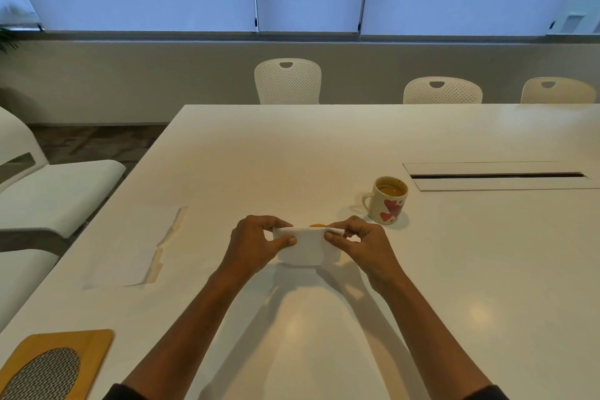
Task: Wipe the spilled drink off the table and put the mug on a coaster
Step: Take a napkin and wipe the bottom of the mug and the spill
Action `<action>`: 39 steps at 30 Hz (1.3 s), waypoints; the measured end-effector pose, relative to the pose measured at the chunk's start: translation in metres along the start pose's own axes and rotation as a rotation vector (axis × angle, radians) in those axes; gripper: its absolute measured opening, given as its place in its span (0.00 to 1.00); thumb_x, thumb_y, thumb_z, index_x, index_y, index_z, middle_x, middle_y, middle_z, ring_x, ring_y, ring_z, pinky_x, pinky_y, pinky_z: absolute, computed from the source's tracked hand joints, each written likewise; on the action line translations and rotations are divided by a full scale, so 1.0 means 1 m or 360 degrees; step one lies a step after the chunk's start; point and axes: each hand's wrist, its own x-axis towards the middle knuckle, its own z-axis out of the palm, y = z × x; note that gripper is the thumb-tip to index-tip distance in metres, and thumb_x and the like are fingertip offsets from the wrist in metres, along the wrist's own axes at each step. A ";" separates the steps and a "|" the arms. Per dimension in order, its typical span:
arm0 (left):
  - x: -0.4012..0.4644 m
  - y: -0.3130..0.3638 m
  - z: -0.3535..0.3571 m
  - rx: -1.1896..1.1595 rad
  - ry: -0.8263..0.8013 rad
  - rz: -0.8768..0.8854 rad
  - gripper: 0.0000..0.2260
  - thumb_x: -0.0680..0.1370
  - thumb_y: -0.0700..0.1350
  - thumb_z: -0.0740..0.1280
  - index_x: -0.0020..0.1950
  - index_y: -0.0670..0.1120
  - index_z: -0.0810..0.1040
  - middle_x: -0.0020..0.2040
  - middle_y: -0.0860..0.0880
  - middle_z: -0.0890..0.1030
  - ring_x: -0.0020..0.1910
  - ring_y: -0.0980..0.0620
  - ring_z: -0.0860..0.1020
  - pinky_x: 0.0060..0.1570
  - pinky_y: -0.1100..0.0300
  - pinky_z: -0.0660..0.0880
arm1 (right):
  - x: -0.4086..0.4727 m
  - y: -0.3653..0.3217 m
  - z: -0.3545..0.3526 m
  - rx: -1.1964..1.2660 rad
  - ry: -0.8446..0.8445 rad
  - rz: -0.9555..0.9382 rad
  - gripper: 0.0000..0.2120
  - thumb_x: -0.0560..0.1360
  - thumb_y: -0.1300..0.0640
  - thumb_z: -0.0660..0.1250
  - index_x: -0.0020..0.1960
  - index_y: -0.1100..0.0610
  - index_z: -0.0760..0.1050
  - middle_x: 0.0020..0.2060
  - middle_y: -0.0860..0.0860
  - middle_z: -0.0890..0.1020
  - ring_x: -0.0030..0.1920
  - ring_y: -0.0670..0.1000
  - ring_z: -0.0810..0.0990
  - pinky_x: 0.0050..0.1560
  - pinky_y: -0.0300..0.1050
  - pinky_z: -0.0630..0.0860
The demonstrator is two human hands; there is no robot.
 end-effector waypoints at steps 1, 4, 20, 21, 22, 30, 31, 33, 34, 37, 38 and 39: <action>0.001 0.000 0.001 0.0017 0.0020 -0.0014 0.09 0.69 0.53 0.80 0.47 0.54 0.87 0.45 0.59 0.86 0.50 0.57 0.82 0.58 0.48 0.80 | 0.001 0.000 -0.001 -0.0009 0.0027 -0.0006 0.05 0.74 0.56 0.80 0.50 0.52 0.89 0.46 0.51 0.84 0.51 0.55 0.81 0.51 0.40 0.79; 0.006 0.003 0.002 0.0084 0.0088 -0.0013 0.07 0.69 0.54 0.79 0.44 0.54 0.87 0.45 0.57 0.86 0.53 0.51 0.81 0.58 0.43 0.78 | 0.004 0.000 -0.005 0.0005 0.0084 0.0020 0.07 0.72 0.54 0.82 0.50 0.52 0.88 0.50 0.50 0.81 0.55 0.55 0.81 0.53 0.44 0.81; 0.013 0.042 0.065 -0.1137 0.0134 -0.0639 0.06 0.72 0.45 0.79 0.45 0.45 0.87 0.40 0.45 0.88 0.38 0.49 0.85 0.45 0.55 0.83 | 0.004 0.011 -0.034 0.1707 -0.0056 0.0313 0.21 0.77 0.63 0.74 0.70 0.56 0.81 0.70 0.62 0.81 0.70 0.63 0.80 0.68 0.61 0.78; 0.013 0.044 0.072 -0.1159 0.0144 -0.0656 0.06 0.72 0.44 0.79 0.45 0.44 0.86 0.39 0.45 0.88 0.37 0.50 0.84 0.41 0.57 0.82 | 0.004 0.013 -0.034 0.1737 -0.0049 0.0324 0.24 0.78 0.63 0.73 0.73 0.57 0.77 0.70 0.62 0.80 0.70 0.64 0.79 0.66 0.62 0.80; 0.014 0.048 0.079 -0.1175 0.0148 -0.0664 0.06 0.72 0.44 0.79 0.45 0.43 0.86 0.38 0.46 0.88 0.35 0.51 0.84 0.38 0.59 0.81 | 0.004 0.016 -0.033 0.1720 -0.0037 0.0326 0.24 0.80 0.63 0.71 0.75 0.57 0.74 0.70 0.63 0.79 0.70 0.64 0.79 0.65 0.62 0.81; 0.024 0.069 0.124 -0.1059 -0.0001 -0.0672 0.11 0.75 0.51 0.76 0.53 0.48 0.84 0.45 0.49 0.88 0.43 0.50 0.87 0.41 0.59 0.83 | 0.008 0.029 -0.055 0.1365 0.0368 0.0259 0.17 0.84 0.58 0.67 0.72 0.53 0.75 0.66 0.59 0.84 0.65 0.61 0.84 0.65 0.63 0.80; 0.028 0.071 0.129 -0.0961 0.0007 -0.0660 0.13 0.75 0.54 0.75 0.56 0.51 0.82 0.47 0.51 0.87 0.45 0.52 0.86 0.41 0.59 0.83 | 0.008 0.028 -0.063 0.1341 0.0425 0.0251 0.17 0.84 0.58 0.67 0.72 0.54 0.76 0.66 0.58 0.84 0.65 0.60 0.84 0.65 0.62 0.80; 0.038 0.076 0.139 -0.0783 0.0022 -0.0568 0.18 0.75 0.58 0.73 0.62 0.55 0.77 0.53 0.54 0.83 0.51 0.56 0.83 0.47 0.56 0.84 | 0.010 0.028 -0.083 0.1284 0.0539 0.0242 0.18 0.83 0.57 0.68 0.72 0.55 0.76 0.65 0.57 0.85 0.64 0.59 0.85 0.65 0.60 0.81; 0.044 0.079 0.145 -0.0699 0.0018 -0.0491 0.22 0.75 0.60 0.72 0.65 0.55 0.74 0.56 0.55 0.82 0.54 0.56 0.81 0.51 0.54 0.83 | 0.011 0.028 -0.094 0.1240 0.0615 0.0246 0.18 0.81 0.55 0.69 0.71 0.55 0.77 0.64 0.57 0.86 0.63 0.58 0.85 0.63 0.58 0.82; 0.065 0.090 0.164 -0.0375 -0.0031 -0.0238 0.35 0.72 0.63 0.74 0.74 0.53 0.67 0.66 0.55 0.76 0.64 0.54 0.75 0.61 0.55 0.77 | 0.013 0.030 -0.127 0.1081 0.0807 0.0213 0.24 0.75 0.48 0.73 0.69 0.52 0.79 0.60 0.52 0.88 0.59 0.53 0.87 0.54 0.50 0.87; 0.072 0.094 0.170 -0.0281 -0.0048 -0.0173 0.38 0.71 0.63 0.74 0.76 0.52 0.65 0.69 0.54 0.74 0.67 0.52 0.73 0.64 0.53 0.75 | 0.014 0.032 -0.137 0.1038 0.0844 0.0206 0.25 0.73 0.46 0.74 0.68 0.51 0.79 0.59 0.50 0.88 0.58 0.52 0.88 0.52 0.48 0.86; 0.080 0.099 0.176 -0.0204 -0.0064 -0.0126 0.41 0.70 0.64 0.75 0.77 0.51 0.63 0.72 0.52 0.73 0.69 0.51 0.71 0.67 0.50 0.74 | 0.015 0.034 -0.147 0.1014 0.0880 0.0208 0.25 0.72 0.45 0.74 0.68 0.50 0.79 0.58 0.49 0.88 0.57 0.52 0.88 0.51 0.48 0.86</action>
